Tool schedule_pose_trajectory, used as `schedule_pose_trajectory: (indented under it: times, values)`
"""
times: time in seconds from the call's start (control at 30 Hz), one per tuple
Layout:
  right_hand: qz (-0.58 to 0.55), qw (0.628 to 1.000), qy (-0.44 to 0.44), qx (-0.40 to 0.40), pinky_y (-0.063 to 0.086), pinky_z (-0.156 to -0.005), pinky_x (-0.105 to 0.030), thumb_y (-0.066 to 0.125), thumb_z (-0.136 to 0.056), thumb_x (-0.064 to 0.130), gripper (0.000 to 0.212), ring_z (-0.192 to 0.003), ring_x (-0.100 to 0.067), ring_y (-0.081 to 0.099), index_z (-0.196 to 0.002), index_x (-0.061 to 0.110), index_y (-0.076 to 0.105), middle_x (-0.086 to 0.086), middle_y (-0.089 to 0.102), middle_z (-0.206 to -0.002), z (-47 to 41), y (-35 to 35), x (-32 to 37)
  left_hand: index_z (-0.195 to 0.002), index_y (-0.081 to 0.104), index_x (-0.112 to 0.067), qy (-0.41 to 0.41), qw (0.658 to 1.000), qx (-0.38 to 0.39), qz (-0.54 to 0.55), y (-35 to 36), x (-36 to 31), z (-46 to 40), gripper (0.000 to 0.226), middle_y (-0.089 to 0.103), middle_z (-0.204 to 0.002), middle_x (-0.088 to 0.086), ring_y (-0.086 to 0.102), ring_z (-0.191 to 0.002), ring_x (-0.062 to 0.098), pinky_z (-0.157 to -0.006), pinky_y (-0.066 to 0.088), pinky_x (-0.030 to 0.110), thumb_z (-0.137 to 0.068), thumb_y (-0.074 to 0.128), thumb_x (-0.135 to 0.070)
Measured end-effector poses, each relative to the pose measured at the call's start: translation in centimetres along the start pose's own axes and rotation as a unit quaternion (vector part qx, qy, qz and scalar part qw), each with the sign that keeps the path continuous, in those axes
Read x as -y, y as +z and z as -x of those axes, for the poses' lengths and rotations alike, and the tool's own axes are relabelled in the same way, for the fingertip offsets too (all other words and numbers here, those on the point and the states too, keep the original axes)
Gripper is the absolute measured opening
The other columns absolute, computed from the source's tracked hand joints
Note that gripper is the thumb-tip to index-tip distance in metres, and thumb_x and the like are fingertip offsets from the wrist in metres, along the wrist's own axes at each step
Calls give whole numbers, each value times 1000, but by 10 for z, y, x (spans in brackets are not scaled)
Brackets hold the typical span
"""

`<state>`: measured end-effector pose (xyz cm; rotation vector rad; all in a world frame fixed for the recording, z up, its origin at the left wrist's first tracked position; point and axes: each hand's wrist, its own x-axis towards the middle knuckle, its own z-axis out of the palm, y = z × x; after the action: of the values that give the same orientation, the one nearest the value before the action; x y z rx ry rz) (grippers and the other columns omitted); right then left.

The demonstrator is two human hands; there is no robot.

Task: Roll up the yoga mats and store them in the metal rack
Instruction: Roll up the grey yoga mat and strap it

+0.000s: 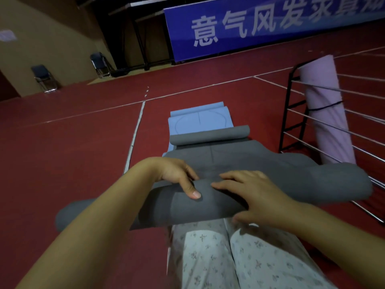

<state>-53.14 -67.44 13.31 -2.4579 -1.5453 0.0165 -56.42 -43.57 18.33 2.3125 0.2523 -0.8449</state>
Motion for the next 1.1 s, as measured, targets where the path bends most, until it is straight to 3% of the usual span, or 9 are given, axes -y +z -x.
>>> schedule_pose_trajectory:
  times: [0.1,0.17,0.33,0.47,0.53,0.7,0.83,1.0,1.1]
  values:
    - [-8,1000,-1,-13,14,-93,-22,72,-71,46,82,-133,-4,27,-141,50,29,19,30,-145,-10,3,-6,-117,67,-27,-7,996,5,-85,-4,-4,3,56,66,-118,-9,61,-111,14,-101,46,33,-65,83,-42]
    - [-33,999,-1,-10,18,-93,-24,74,-70,46,81,-130,-3,32,-139,49,32,20,35,-141,-15,0,-11,-127,58,-32,-14,984,-59,-169,-3,-7,10,68,55,-129,-11,53,-118,12,-103,40,29,-66,79,-53]
    - [-120,992,-11,32,35,-102,-27,80,-66,46,80,-121,0,42,-135,45,41,22,45,-131,-28,-13,-24,-132,52,-28,56,899,-308,-308,35,-8,41,55,50,-125,-3,54,-112,19,-89,44,32,-82,69,-43]
    - [-150,986,-4,76,34,-97,-19,82,-67,41,78,-118,2,42,-133,47,42,23,44,-134,-38,-23,-32,-122,60,-26,132,870,-397,-260,61,4,53,48,58,-112,-5,60,-100,22,-76,48,35,-78,72,-43]
    - [-167,981,7,98,35,-96,-18,83,-67,40,77,-117,4,42,-132,47,43,26,44,-133,-44,-26,-35,-123,61,-25,162,865,-400,-255,69,4,49,54,60,-116,-5,60,-102,22,-78,50,36,-74,75,-42]
    - [-222,960,39,165,40,-95,-20,82,-69,39,71,-115,0,49,-130,49,46,23,49,-129,-62,-33,-46,-134,52,-27,144,859,-407,-274,77,1,27,64,53,-132,-3,55,-114,24,-89,47,34,-76,75,-37]
    - [-272,936,71,211,42,-87,-14,79,-74,30,66,-109,1,53,-131,44,49,19,54,-125,-75,-38,-54,-135,50,-33,119,875,-385,-270,56,-6,21,63,54,-128,-3,53,-115,18,-87,41,26,-77,73,-41]
    - [-307,926,91,202,40,-99,-21,79,-74,27,61,-119,-6,51,-128,40,53,13,54,-131,-83,-33,-62,-129,57,-28,106,904,-317,-265,32,-14,14,57,61,-121,0,54,-110,19,-87,42,26,-76,76,-38]
    - [-300,934,91,174,37,-93,-15,79,-74,28,60,-121,-5,49,-129,35,55,12,54,-132,-86,-34,-63,-128,58,-25,93,928,-272,-238,18,-18,11,56,64,-119,-2,57,-108,16,-90,45,28,-76,77,-36]
